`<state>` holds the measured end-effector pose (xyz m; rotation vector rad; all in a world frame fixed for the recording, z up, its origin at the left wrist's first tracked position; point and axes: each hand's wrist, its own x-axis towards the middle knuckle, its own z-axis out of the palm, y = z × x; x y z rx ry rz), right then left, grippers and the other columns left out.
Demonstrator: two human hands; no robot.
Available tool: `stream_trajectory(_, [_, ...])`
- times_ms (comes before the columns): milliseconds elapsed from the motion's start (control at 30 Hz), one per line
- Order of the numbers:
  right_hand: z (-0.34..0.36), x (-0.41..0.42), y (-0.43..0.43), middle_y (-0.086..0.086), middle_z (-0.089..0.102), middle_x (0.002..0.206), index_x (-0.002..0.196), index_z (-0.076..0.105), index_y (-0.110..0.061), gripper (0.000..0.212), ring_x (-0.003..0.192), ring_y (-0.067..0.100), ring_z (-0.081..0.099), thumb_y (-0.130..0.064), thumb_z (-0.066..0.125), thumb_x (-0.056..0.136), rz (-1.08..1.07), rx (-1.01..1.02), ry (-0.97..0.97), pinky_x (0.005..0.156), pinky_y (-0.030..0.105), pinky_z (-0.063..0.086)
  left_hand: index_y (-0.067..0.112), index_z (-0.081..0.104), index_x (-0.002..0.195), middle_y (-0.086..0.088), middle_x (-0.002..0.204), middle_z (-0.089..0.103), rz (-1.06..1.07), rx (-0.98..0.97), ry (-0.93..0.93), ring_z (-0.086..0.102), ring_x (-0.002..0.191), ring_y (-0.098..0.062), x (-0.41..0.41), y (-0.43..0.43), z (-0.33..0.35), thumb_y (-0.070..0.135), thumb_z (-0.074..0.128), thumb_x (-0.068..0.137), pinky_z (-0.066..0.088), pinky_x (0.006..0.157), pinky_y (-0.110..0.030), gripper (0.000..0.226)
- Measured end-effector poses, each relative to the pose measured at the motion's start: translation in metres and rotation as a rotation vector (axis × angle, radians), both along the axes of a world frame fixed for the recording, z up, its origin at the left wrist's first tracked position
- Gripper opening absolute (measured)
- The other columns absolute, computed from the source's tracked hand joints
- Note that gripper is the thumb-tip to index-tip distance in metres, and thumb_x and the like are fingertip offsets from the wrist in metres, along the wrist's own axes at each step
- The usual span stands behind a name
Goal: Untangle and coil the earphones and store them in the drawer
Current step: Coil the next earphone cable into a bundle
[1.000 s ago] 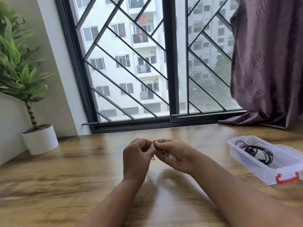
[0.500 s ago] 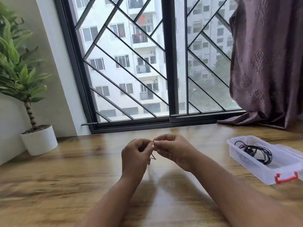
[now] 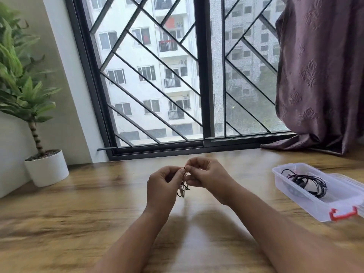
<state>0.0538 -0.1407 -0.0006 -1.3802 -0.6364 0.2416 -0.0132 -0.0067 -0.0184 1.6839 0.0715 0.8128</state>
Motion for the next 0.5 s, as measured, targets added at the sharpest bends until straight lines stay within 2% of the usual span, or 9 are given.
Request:
stream_trajectory(133, [-0.0006,0.0,0.0047,0.007,0.068,0.088,0.084,0.07,-0.015,0.017,0.072,0.022,0.077,-0.007,0.065,0.097,-0.124,-0.045,-0.125,0.065,0.03,0.062,0.01,0.075,0.089,-0.011,0.073,0.075,-0.013,-0.081,-0.013,0.063,0.059,-0.012,0.0022,0.0007,-0.0002,0.007,0.073,0.088,0.049,0.052,-0.02,0.004])
stream_trajectory(200, [-0.0019,0.0019,0.0053,0.003,0.072,0.084,0.081,0.071,-0.02,0.017,0.071,0.018,0.076,-0.01,0.068,0.094,-0.237,-0.118,-0.273,0.064,0.032,0.063,0.008,0.074,0.091,-0.012,0.076,0.075,-0.026,-0.109,-0.012,0.064,0.06,-0.012,0.0021,0.0006,-0.0009,0.007,0.074,0.087,0.049,0.053,-0.019,0.004])
stream_trajectory(300, [-0.002,0.0028,0.0059,-0.011,0.072,0.074,0.079,0.07,-0.026,0.015,0.075,0.002,0.07,-0.016,0.071,0.089,-0.397,-0.252,-0.564,0.069,0.017,0.055,0.003,0.073,0.093,-0.014,0.075,0.073,-0.057,-0.15,-0.007,0.063,0.06,-0.012,0.002,0.0003,-0.0012,0.006,0.074,0.088,0.049,0.052,-0.018,0.006])
stream_trajectory(367, [-0.0015,0.0009,0.007,-0.012,0.071,0.075,0.08,0.07,-0.027,0.013,0.081,0.0,0.068,-0.016,0.07,0.088,-0.42,-0.231,-0.612,0.067,0.014,0.052,0.002,0.073,0.094,-0.014,0.073,0.071,-0.08,-0.184,-0.001,0.061,0.057,-0.012,0.0025,0.0001,-0.0007,0.006,0.074,0.088,0.048,0.05,-0.018,0.007])
stream_trajectory(500, [-0.0029,0.0005,0.0102,-0.01,0.07,0.078,0.082,0.069,-0.025,0.011,0.085,0.004,0.068,-0.017,0.068,0.089,-0.444,-0.182,-0.625,0.067,0.022,0.058,0.005,0.074,0.091,-0.008,0.069,0.07,-0.132,-0.28,0.012,0.059,0.054,-0.009,0.0016,-0.0009,0.0007,0.008,0.075,0.087,0.047,0.049,-0.017,0.006])
